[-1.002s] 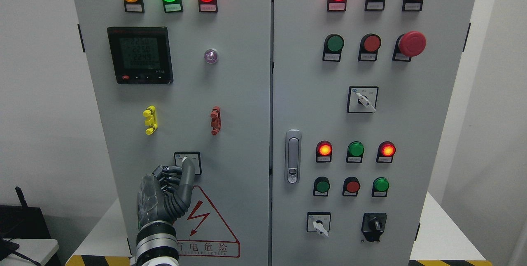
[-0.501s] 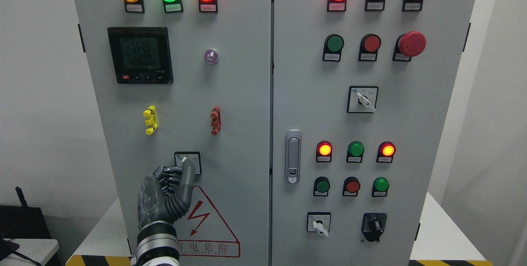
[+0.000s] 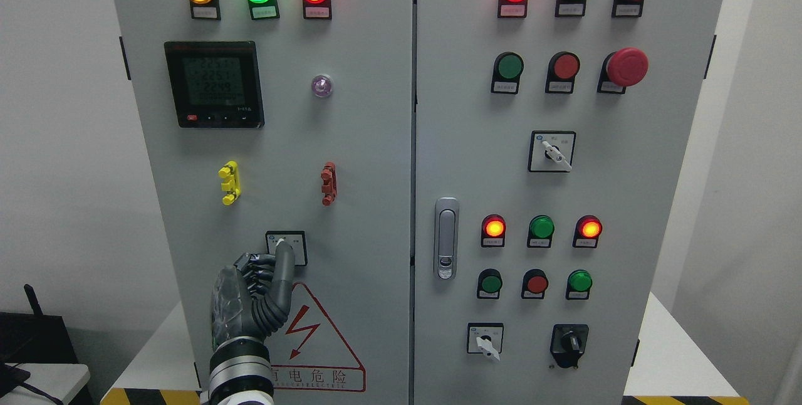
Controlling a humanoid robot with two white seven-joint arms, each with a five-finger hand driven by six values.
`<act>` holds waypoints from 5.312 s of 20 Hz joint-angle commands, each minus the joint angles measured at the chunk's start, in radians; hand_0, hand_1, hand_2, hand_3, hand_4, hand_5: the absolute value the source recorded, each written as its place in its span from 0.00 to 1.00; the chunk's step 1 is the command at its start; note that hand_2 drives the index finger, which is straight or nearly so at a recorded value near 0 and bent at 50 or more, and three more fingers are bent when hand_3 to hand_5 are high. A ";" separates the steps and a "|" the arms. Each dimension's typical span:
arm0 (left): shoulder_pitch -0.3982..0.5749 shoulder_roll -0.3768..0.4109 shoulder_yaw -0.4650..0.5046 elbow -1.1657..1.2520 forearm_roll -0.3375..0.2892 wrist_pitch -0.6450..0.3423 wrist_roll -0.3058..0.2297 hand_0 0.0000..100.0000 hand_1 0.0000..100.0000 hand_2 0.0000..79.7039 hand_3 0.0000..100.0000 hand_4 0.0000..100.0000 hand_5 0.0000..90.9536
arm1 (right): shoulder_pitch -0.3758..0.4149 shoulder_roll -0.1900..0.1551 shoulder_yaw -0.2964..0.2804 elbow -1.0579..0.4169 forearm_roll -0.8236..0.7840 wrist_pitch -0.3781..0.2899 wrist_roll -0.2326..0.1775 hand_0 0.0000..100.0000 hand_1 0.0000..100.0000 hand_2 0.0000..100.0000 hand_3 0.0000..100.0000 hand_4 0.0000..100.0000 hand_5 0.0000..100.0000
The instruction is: Turn on light switch 1
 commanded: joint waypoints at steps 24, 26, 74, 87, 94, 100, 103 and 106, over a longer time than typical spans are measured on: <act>-0.005 0.000 -0.001 0.010 0.003 0.008 -0.005 0.63 0.22 0.54 0.80 0.87 0.95 | -0.001 0.000 0.017 0.000 -0.025 -0.001 -0.001 0.12 0.39 0.00 0.00 0.00 0.00; -0.005 0.000 -0.001 0.010 0.005 0.008 -0.007 0.65 0.19 0.54 0.81 0.87 0.95 | -0.001 0.000 0.017 0.000 -0.025 0.001 -0.001 0.12 0.39 0.00 0.00 0.00 0.00; -0.003 -0.004 -0.003 0.010 0.006 -0.001 -0.008 0.31 0.12 0.56 0.84 0.89 0.96 | 0.001 0.000 0.017 0.000 -0.025 0.001 -0.001 0.12 0.39 0.00 0.00 0.00 0.00; 0.020 -0.004 0.005 0.006 0.009 -0.007 -0.008 0.30 0.12 0.57 0.85 0.90 0.95 | -0.001 -0.001 0.017 0.000 -0.025 -0.001 -0.001 0.12 0.39 0.00 0.00 0.00 0.00; 0.049 -0.004 0.005 0.000 0.020 -0.019 -0.007 0.05 0.23 0.58 0.85 0.90 0.95 | 0.001 -0.001 0.017 0.000 -0.025 -0.001 -0.001 0.12 0.39 0.00 0.00 0.00 0.00; 0.079 -0.004 0.005 -0.011 0.026 -0.047 -0.007 0.00 0.27 0.59 0.86 0.90 0.96 | 0.001 -0.001 0.017 0.000 -0.025 0.001 -0.001 0.12 0.39 0.00 0.00 0.00 0.00; 0.105 -0.003 0.004 -0.022 0.028 -0.070 -0.007 0.00 0.27 0.61 0.87 0.91 0.96 | 0.001 -0.001 0.017 0.000 -0.025 -0.001 -0.001 0.12 0.39 0.00 0.00 0.00 0.00; 0.159 -0.003 0.004 -0.054 0.028 -0.108 -0.014 0.00 0.27 0.66 0.89 0.91 0.96 | 0.001 0.000 0.017 0.000 -0.025 0.001 -0.001 0.12 0.39 0.00 0.00 0.00 0.00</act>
